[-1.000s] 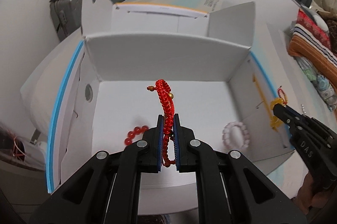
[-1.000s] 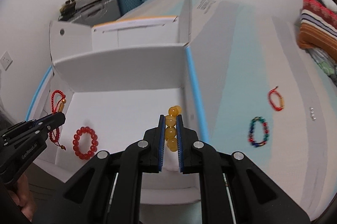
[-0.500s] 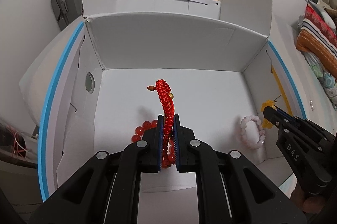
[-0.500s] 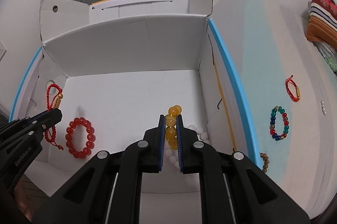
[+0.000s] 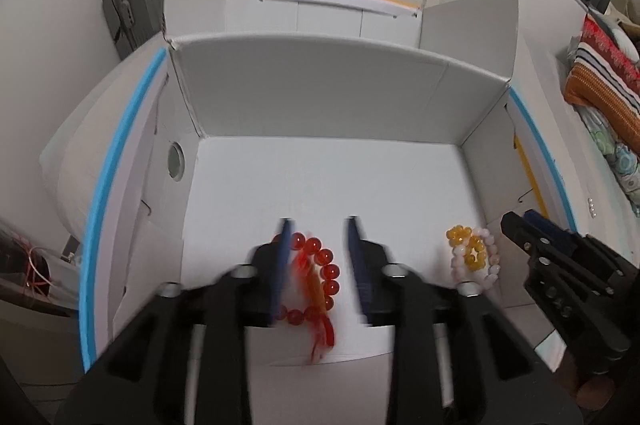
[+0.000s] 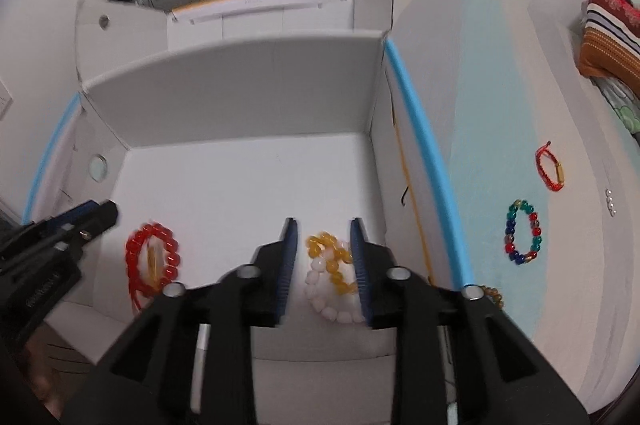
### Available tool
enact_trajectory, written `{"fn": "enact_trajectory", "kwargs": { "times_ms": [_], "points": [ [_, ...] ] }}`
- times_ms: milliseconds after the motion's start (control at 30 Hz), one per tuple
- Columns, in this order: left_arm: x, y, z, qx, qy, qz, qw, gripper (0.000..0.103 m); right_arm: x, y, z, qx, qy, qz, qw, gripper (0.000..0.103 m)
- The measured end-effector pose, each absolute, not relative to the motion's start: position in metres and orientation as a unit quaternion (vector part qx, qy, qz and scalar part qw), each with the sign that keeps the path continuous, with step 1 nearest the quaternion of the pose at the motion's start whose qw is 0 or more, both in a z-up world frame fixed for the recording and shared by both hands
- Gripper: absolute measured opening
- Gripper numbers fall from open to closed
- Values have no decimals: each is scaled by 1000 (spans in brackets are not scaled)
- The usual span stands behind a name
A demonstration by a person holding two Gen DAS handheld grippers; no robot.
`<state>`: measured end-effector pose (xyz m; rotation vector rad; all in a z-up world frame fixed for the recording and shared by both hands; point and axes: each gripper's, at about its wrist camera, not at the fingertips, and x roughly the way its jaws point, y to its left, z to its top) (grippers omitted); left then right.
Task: Organize jewelry
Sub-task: 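Carry both bracelets into the white box and open both tools, then move both tools back over the remaining bracelets on the bed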
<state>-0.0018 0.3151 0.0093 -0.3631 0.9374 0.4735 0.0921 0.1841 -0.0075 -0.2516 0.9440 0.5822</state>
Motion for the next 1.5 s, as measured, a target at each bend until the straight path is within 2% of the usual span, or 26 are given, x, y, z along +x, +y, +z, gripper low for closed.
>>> {"fn": "enact_trajectory", "kwargs": {
  "times_ms": [33,167,233,333,400,667,1100,1500],
  "points": [
    [-3,312,14,-167,438,227,853,45,91,180,0,-115,439,273,848,44],
    [-7,302,28,-161,418,222,866,67,88,158,26,-97,410,269,866,63],
    [-7,294,35,-156,407,221,872,81,92,148,38,-92,395,260,876,77],
    [-3,280,43,-146,398,208,882,92,95,128,53,-89,370,236,894,88],
    [1,268,46,-141,394,194,887,96,99,114,61,-88,360,222,902,91],
    [33,208,51,-117,398,139,899,97,114,54,71,-83,340,181,919,95],
    [105,89,48,-67,408,43,910,97,168,-59,59,-45,360,117,924,95],
    [187,15,-10,-33,455,9,890,97,249,-148,15,-22,399,56,915,95]
  ]
}}
